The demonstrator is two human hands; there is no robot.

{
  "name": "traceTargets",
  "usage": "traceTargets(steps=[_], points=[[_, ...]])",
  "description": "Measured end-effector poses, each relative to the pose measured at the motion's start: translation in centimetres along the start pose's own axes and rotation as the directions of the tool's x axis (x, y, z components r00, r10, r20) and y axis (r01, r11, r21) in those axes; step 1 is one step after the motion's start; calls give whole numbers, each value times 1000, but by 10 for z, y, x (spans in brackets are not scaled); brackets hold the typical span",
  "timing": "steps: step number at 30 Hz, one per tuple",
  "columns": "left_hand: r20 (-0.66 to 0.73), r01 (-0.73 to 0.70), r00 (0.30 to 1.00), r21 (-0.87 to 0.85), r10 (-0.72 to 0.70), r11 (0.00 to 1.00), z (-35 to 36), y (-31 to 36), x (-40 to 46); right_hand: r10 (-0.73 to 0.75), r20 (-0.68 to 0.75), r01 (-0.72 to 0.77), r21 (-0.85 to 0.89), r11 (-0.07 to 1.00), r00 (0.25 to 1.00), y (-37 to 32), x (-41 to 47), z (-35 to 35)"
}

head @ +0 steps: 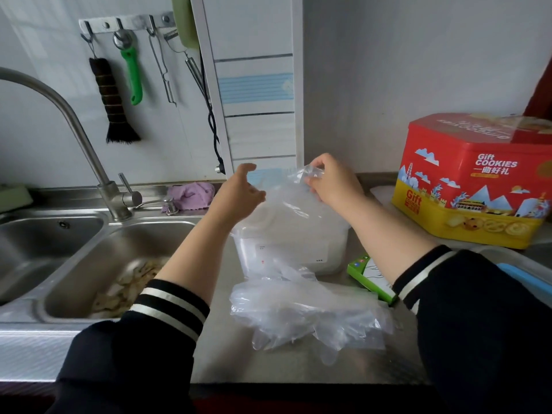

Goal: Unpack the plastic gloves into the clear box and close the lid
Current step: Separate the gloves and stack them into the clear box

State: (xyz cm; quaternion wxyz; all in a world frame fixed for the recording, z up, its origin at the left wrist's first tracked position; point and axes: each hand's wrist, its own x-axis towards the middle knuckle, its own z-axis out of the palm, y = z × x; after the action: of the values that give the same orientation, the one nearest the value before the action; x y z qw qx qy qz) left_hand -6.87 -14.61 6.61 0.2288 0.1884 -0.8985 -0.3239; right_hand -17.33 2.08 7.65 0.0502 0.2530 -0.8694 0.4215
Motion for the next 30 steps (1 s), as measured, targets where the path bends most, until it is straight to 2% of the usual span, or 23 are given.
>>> traceTargets(steps=[3,7,10,14,17,21,24,26,28,30], points=[[6,-10,1000,193,9,981,5,-3,0,-56,72,75,-297,952,996,0,4,6],[31,-22,999,340,12,940,7,-7,0,-65,135,125,-501,856,989,2,6,11],[47,-72,997,402,58,913,7,-10,0,-128,97,160,-636,754,987,4,4,8],[8,-119,992,427,128,896,7,-10,-2,-218,-49,138,-635,760,975,6,-3,-13],[4,-132,989,453,146,882,6,-4,-6,-327,-103,203,-601,773,939,5,-12,-24],[-3,-113,991,501,133,858,6,2,-11,-314,-22,252,-543,801,949,8,-21,-21],[-176,-129,955,478,238,869,3,14,-18,-262,58,250,-545,800,963,12,-21,-13],[-220,-197,926,410,306,891,3,28,-25,-228,92,241,-550,800,969,12,-20,-8],[-85,-232,960,304,269,924,6,40,-30,-172,147,226,-571,789,974,9,-19,-3],[211,-207,966,291,148,934,13,47,-32,-91,226,215,-618,756,970,4,-17,-1]])
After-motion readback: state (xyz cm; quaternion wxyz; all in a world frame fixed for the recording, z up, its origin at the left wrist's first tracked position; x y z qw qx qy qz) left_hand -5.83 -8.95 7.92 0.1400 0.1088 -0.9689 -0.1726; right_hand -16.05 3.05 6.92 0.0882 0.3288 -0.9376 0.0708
